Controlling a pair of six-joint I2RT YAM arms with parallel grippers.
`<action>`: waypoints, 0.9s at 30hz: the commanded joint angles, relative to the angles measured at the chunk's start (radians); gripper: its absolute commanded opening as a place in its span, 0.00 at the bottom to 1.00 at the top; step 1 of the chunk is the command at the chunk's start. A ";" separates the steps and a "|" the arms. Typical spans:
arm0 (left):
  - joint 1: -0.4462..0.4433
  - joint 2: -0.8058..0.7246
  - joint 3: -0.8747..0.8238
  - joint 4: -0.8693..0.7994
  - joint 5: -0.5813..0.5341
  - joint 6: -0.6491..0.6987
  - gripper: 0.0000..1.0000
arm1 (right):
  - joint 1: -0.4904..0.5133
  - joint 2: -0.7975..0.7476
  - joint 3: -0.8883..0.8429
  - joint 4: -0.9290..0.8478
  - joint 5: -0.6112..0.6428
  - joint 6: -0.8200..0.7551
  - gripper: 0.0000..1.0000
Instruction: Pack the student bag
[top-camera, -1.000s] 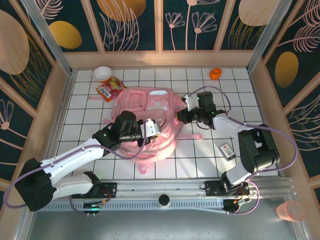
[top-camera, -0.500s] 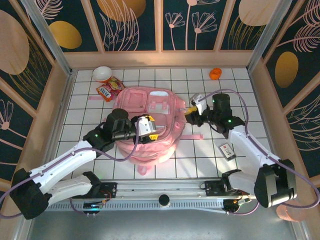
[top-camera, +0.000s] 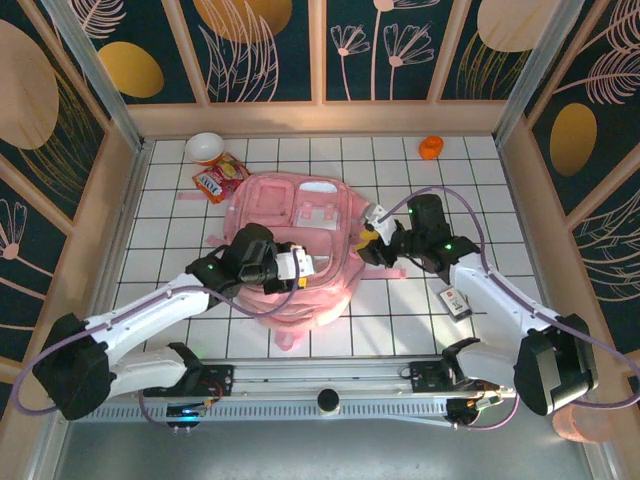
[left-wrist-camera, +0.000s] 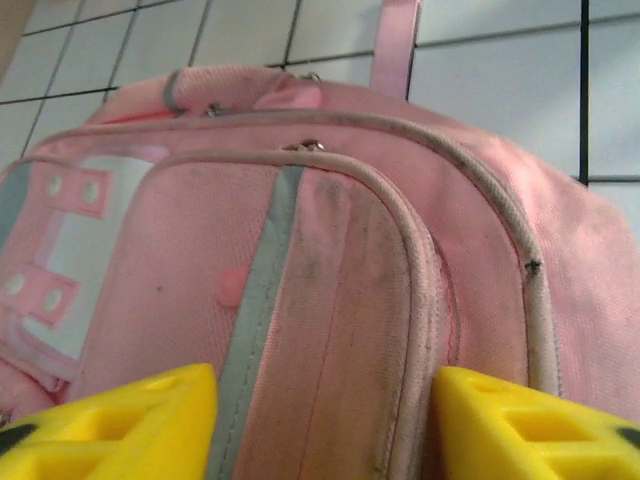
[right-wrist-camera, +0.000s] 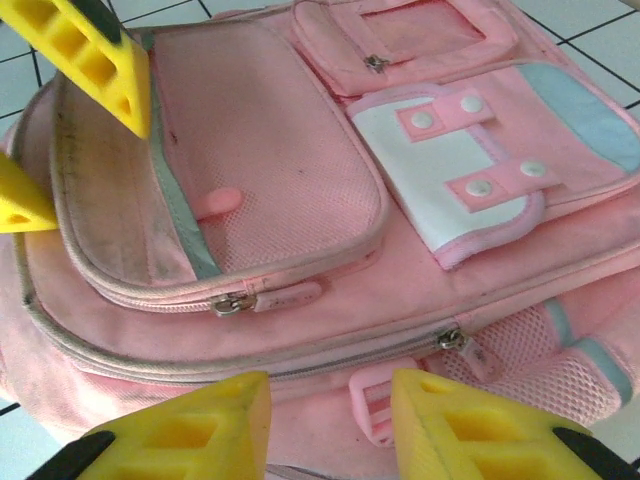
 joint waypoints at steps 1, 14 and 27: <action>0.010 0.029 -0.015 0.027 -0.051 0.031 0.37 | 0.010 0.011 0.005 0.040 -0.033 -0.008 0.36; 0.061 -0.188 -0.154 0.292 0.114 -0.198 0.00 | 0.052 0.162 0.060 0.044 -0.139 -0.101 0.49; 0.062 -0.190 -0.140 0.286 0.169 -0.185 0.00 | 0.095 0.302 0.120 0.127 -0.149 -0.151 0.56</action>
